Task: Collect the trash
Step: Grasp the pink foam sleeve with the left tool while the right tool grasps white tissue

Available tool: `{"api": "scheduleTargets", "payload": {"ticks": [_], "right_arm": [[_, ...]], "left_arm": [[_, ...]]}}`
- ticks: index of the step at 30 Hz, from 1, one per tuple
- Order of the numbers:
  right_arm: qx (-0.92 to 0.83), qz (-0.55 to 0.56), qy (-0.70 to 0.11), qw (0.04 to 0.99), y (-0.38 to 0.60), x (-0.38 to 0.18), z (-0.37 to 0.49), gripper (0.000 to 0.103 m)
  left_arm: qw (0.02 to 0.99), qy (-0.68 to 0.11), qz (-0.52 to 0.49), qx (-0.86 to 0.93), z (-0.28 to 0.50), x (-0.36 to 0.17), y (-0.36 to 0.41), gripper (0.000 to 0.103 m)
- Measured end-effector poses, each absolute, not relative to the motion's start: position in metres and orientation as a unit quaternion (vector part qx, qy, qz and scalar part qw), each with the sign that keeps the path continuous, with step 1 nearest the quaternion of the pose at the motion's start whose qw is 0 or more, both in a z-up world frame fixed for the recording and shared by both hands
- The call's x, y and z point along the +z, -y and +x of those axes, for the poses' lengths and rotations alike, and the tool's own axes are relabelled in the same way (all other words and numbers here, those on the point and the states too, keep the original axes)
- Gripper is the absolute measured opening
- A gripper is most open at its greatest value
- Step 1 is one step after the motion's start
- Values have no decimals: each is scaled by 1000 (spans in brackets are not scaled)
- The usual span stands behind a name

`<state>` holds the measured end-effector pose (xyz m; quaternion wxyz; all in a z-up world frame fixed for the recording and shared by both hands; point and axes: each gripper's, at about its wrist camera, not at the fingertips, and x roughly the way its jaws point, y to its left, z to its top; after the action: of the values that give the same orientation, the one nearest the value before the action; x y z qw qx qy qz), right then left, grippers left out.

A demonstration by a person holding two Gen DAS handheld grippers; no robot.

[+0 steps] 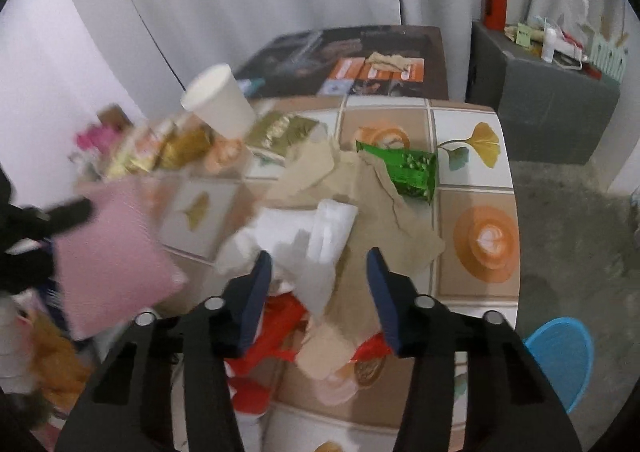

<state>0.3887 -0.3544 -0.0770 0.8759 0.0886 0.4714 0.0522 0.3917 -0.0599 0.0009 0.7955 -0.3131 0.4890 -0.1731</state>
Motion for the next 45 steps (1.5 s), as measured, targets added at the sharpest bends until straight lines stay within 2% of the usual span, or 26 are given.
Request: {"api": "scheduleTargets", "payload": {"ticks": [3,7,16,23,27,31,35,37,39,45], "right_arm": [[47,59,-476,876,346,-82,390,31],[45,37,-474,878,339,-84,391,9],[76,84,-443,890,343,-57,382,6],[201,233,-419,854,361,-40,369,6],[161,198,-445,858,364,-45,359,7],[94,160,-502,845,371,-69,351,9],[81,154,-491,854,380,-65,342,13],[79,152,-466,868,381,-52,339,27],[83,143,-444,881,380,-41,339,36],[127,81,-441,885,349,-35,362,44]], "left_arm": [[798,-484,-313,-176,390,4,58,28],[800,-480,-312,-179,388,7,57,28],[806,-472,-312,-177,383,14,52,28],[808,-463,-316,-180,378,22,44,28],[810,-459,-318,-179,376,24,38,28],[808,-461,-322,-177,377,22,36,28],[805,-464,-323,-181,378,19,37,28],[804,-464,-323,-182,378,19,38,28],[804,-463,-324,-183,379,19,38,28],[805,-463,-324,-179,381,17,36,28]]}}
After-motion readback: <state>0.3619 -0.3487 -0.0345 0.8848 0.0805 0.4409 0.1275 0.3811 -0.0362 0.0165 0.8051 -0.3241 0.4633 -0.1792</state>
